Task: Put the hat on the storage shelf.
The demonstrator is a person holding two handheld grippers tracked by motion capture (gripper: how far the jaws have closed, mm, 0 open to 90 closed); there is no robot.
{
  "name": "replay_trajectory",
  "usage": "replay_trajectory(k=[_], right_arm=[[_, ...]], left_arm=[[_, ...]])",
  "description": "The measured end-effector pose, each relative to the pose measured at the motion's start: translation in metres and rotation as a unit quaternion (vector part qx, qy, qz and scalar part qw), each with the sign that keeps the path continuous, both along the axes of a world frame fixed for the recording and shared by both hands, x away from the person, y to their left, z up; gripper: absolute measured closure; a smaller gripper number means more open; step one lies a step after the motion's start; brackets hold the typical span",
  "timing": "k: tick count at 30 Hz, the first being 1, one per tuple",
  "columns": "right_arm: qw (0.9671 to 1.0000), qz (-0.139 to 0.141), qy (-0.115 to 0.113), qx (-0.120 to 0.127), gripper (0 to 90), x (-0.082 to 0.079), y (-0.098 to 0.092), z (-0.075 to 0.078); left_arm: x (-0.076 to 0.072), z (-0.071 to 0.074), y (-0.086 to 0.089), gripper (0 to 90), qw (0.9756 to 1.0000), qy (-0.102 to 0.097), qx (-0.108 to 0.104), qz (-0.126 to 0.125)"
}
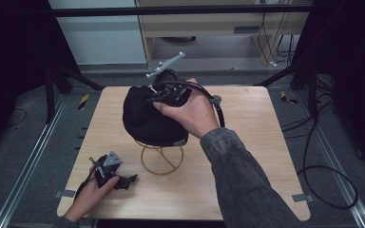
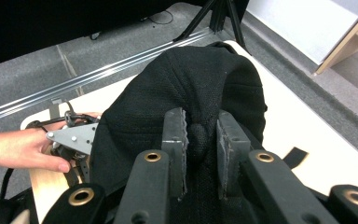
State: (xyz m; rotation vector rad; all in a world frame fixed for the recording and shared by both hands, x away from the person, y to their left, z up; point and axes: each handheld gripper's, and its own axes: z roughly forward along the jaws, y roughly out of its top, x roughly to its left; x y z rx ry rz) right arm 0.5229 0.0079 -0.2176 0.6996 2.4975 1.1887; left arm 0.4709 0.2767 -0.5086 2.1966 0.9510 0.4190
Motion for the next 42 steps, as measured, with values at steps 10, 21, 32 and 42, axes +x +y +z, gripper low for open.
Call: replay_trajectory(k=[10, 21, 32, 42], right_arm=[[0.9998, 0.004, 0.009, -0.016, 76.1, 0.005, 0.01, -0.01], [0.9996, 0.004, 0.017, -0.023, 75.5, 0.008, 0.012, -0.017], [0.9994, 0.003, 0.024, -0.024, 74.4, 0.01, 0.011, -0.02], [0.9992, 0.001, 0.029, -0.028, 72.6, 0.01, 0.009, -0.022]], left_arm=[[0.0, 0.0, 0.0, 0.0, 1.0, 0.0, 0.0, 0.0], [0.0, 0.0, 0.0, 0.0, 1.0, 0.0, 0.0, 0.0], [0.0, 0.0, 0.0, 0.0, 1.0, 0.0, 0.0, 0.0], [0.0, 0.0, 0.0, 0.0, 1.0, 0.0, 0.0, 0.0]])
